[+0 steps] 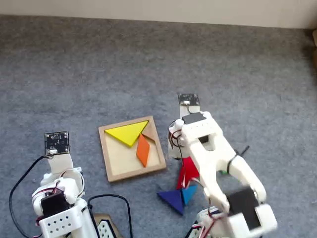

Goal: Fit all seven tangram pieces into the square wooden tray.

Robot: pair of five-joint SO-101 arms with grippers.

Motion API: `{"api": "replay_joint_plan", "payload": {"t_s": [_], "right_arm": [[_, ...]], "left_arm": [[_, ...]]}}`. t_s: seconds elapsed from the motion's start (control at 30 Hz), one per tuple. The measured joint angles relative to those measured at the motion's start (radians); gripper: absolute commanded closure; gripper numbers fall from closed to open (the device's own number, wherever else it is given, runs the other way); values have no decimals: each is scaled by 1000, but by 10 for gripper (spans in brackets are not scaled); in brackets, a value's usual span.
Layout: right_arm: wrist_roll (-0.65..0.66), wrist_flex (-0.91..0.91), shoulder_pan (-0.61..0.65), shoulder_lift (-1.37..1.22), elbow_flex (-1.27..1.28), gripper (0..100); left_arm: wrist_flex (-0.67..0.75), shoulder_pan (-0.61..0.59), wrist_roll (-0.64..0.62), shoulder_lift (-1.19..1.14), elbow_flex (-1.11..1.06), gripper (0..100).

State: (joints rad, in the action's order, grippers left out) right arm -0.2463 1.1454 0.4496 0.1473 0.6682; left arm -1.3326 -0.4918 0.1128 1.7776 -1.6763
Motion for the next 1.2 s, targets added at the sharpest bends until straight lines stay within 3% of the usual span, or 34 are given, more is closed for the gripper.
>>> {"api": "replay_joint_plan", "payload": {"t_s": [0.5, 0.9, 1.2], "right_arm": [[0, -155, -21, -54, 229, 703], [5, -152, -40, -54, 227, 989], [86, -153, -55, 89, 245, 993]], "left_arm": [[0, 0, 0, 0, 0, 994], [0, 0, 0, 0, 0, 994], [0, 0, 0, 0, 0, 994]]}}
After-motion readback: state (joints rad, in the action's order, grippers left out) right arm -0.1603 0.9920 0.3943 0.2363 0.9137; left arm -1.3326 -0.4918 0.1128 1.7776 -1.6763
